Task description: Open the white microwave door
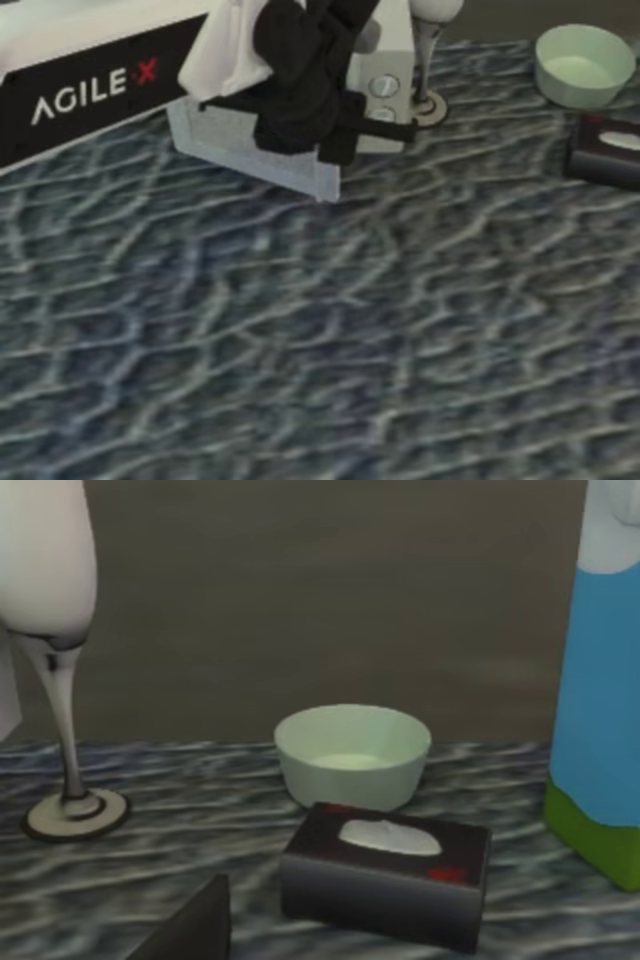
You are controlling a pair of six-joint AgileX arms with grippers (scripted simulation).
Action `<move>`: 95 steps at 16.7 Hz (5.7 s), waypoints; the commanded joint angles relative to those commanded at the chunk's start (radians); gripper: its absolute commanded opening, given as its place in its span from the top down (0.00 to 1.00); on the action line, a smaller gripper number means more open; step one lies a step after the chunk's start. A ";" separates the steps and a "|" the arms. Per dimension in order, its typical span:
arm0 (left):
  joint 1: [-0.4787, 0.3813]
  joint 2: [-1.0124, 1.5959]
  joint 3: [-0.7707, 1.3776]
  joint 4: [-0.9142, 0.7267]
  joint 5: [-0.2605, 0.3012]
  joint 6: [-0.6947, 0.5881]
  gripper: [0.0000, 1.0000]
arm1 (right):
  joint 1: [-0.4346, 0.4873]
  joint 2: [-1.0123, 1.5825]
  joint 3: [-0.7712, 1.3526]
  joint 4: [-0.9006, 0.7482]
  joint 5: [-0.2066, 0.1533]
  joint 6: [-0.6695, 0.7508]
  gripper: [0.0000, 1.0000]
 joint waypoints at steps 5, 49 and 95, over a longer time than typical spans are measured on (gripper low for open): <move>0.000 -0.004 -0.002 0.004 0.001 0.003 1.00 | 0.000 0.000 0.000 0.000 0.000 0.000 0.00; 0.024 -0.093 -0.125 0.055 0.067 0.121 1.00 | 0.000 0.000 0.000 0.000 0.000 0.000 0.00; 0.059 -0.175 -0.232 0.089 0.141 0.250 1.00 | 0.000 0.000 0.000 0.000 0.000 0.000 0.00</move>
